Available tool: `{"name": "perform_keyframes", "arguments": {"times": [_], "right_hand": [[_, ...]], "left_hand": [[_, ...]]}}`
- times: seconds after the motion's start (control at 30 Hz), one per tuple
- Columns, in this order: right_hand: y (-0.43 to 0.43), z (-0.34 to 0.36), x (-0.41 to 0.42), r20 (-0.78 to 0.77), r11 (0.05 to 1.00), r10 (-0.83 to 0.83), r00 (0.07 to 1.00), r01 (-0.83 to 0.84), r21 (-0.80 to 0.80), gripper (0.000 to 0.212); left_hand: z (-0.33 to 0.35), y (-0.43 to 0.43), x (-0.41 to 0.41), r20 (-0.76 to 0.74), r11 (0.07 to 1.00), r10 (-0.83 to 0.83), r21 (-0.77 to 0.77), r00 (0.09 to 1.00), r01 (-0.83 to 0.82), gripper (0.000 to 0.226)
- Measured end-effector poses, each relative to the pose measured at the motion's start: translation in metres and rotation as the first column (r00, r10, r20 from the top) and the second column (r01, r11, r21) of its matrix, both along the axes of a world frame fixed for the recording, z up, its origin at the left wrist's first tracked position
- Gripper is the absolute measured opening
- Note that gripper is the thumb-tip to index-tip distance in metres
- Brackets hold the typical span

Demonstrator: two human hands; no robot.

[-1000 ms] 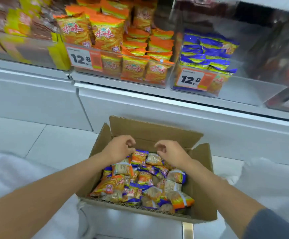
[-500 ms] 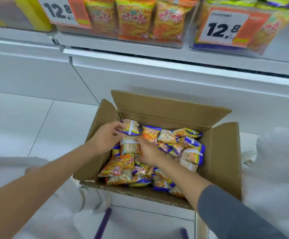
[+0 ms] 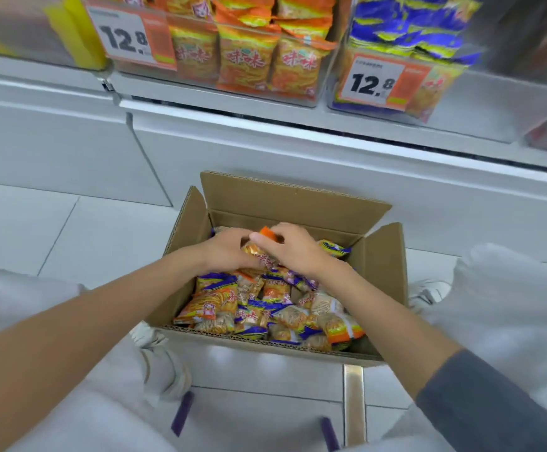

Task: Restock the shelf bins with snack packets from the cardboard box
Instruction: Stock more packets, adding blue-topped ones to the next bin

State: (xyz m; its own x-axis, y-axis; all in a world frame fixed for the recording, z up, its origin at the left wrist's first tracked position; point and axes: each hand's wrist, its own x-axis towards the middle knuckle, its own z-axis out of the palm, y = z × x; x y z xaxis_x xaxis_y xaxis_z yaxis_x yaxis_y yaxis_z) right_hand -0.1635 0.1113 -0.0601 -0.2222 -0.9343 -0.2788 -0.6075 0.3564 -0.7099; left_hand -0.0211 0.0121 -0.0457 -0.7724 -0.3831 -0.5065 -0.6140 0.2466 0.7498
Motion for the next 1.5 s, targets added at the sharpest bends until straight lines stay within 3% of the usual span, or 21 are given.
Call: {"name": "perform_keyframes", "arguments": {"times": [0.1, 0.17, 0.3, 0.37, 0.5, 0.67, 0.77, 0.83, 0.9, 1.1, 1.23, 1.37, 1.5], "right_hand": [[0.015, 0.015, -0.005, 0.147, 0.998, -0.066, 0.987, 0.068, -0.009, 0.058], [0.017, 0.016, -0.003, 0.196, 0.996, -0.081, 0.977, 0.086, -0.016, 0.055], [0.005, 0.004, -0.002, 0.262, 0.976, -0.208, 0.942, 0.216, 0.001, 0.044], [-0.002, -0.008, 0.003, 0.268, 0.983, -0.178, 0.947, 0.162, 0.081, 0.026], [-0.013, -0.051, 0.041, 0.403, 0.958, -0.129, 0.906, 0.008, 0.288, 0.014], [-0.015, -0.091, 0.088, 0.299, 0.849, -0.15, 0.942, -0.032, 0.528, 0.066], [-0.012, -0.103, 0.095, 0.441, 0.833, -0.36, 0.822, 0.071, 0.548, 0.075], [-0.013, -0.091, 0.081, 0.538, 0.832, -0.484, 0.69, 0.17, 0.528, 0.066], [-0.014, -0.067, 0.053, 0.579, 0.839, -0.532, 0.617, 0.291, 0.461, 0.057], [0.016, 0.002, -0.037, 0.625, 0.801, -0.535, 0.568, 0.577, 0.161, 0.053], [0.027, 0.036, -0.061, 0.771, 0.768, -0.455, 0.445, 0.634, 0.088, 0.058], [0.023, 0.057, -0.067, 0.839, 0.793, -0.344, 0.421, 0.609, 0.02, 0.058], [0.01, 0.087, -0.06, 0.82, 0.831, -0.248, 0.515, 0.549, -0.094, 0.046]], "left_hand": [[0.021, 0.006, 0.003, -0.033, 0.999, -0.033, 0.014, 0.999, 0.033, 0.048], [0.027, 0.002, 0.011, -0.039, 0.999, -0.025, -0.035, 0.999, 0.023, 0.035], [0.033, -0.023, 0.036, -0.076, 0.954, 0.17, -0.237, 0.982, -0.184, 0.02], [0.033, -0.032, 0.046, -0.107, 0.92, 0.274, -0.259, 0.956, -0.293, 0.021], [0.021, -0.041, 0.057, -0.118, 0.896, 0.363, -0.226, 0.924, -0.381, 0.032], [0.012, -0.045, 0.06, -0.138, 0.901, 0.361, -0.203, 0.922, -0.384, 0.034], [0.011, -0.044, 0.06, -0.139, 0.901, 0.371, -0.184, 0.918, -0.392, 0.035], [0.009, -0.044, 0.057, -0.158, 0.905, 0.371, -0.161, 0.915, -0.394, 0.035], [0.012, -0.041, 0.047, -0.181, 0.906, 0.379, -0.129, 0.907, -0.404, 0.04], [0.03, -0.033, 0.002, -0.265, 0.869, 0.46, -0.06, 0.847, -0.491, 0.039], [0.044, -0.017, -0.03, -0.232, 0.889, 0.452, 0.047, 0.861, -0.455, 0.036], [0.067, 0.003, -0.059, -0.237, 0.85, 0.49, 0.345, 0.839, -0.399, 0.019], [0.085, 0.006, -0.067, -0.304, 0.891, 0.427, 0.303, 0.852, -0.338, 0.042]]}}
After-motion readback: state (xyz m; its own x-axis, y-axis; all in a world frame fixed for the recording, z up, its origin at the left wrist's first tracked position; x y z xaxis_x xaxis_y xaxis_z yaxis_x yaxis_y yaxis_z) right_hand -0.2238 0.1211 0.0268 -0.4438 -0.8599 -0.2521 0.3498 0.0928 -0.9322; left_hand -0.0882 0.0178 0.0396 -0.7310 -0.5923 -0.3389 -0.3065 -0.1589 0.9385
